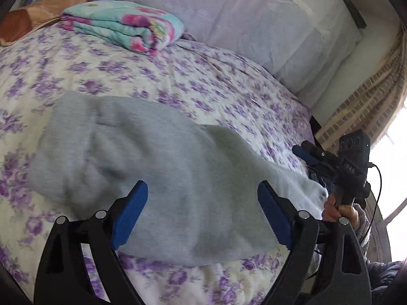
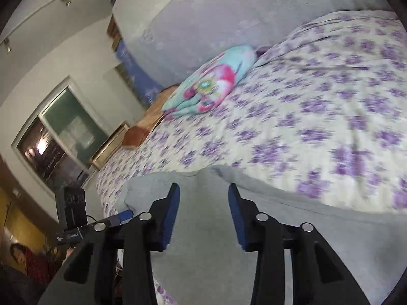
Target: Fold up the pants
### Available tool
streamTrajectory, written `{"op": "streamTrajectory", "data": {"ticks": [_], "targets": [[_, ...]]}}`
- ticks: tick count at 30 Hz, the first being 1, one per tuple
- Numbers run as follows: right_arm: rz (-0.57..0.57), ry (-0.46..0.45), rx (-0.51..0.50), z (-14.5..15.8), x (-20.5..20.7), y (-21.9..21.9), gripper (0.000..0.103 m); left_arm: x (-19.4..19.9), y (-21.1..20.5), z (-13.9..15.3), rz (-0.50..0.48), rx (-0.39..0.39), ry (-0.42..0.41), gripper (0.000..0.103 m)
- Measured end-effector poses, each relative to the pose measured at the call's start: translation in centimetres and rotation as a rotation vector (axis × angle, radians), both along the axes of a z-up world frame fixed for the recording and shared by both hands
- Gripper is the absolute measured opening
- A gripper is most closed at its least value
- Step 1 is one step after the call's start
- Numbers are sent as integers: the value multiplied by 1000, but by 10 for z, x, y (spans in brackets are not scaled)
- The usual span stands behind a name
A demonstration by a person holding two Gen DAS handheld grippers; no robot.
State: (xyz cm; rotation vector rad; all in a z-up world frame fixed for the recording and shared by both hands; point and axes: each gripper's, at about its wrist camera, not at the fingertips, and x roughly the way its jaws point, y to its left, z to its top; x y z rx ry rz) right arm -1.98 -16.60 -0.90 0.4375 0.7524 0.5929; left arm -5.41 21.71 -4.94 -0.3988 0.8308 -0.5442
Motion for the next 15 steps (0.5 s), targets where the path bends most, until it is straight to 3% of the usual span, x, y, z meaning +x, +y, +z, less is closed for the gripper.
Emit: {"op": "streamTrajectory", "data": {"ticks": [4, 6, 7, 10, 12, 13, 15], "targets": [[123, 101, -89, -28, 54, 78, 33, 18, 27, -21, 31, -80, 76, 88], [74, 181, -140, -55, 81, 85, 19, 23, 21, -29, 10, -61, 57, 88], [40, 230, -135, -71, 95, 80, 0, 24, 16, -32, -1, -40, 33, 88], [7, 331, 14, -97, 117, 57, 0, 25, 2, -34, -6, 42, -16, 88], [3, 292, -4, -87, 104, 51, 0, 24, -2, -32, -3, 64, -16, 89], [-2, 257, -17, -76, 95, 49, 5, 22, 0, -28, -2, 43, -7, 89], [-10, 204, -28, -55, 81, 46, 5, 19, 8, -19, -15, -45, 7, 89]]}}
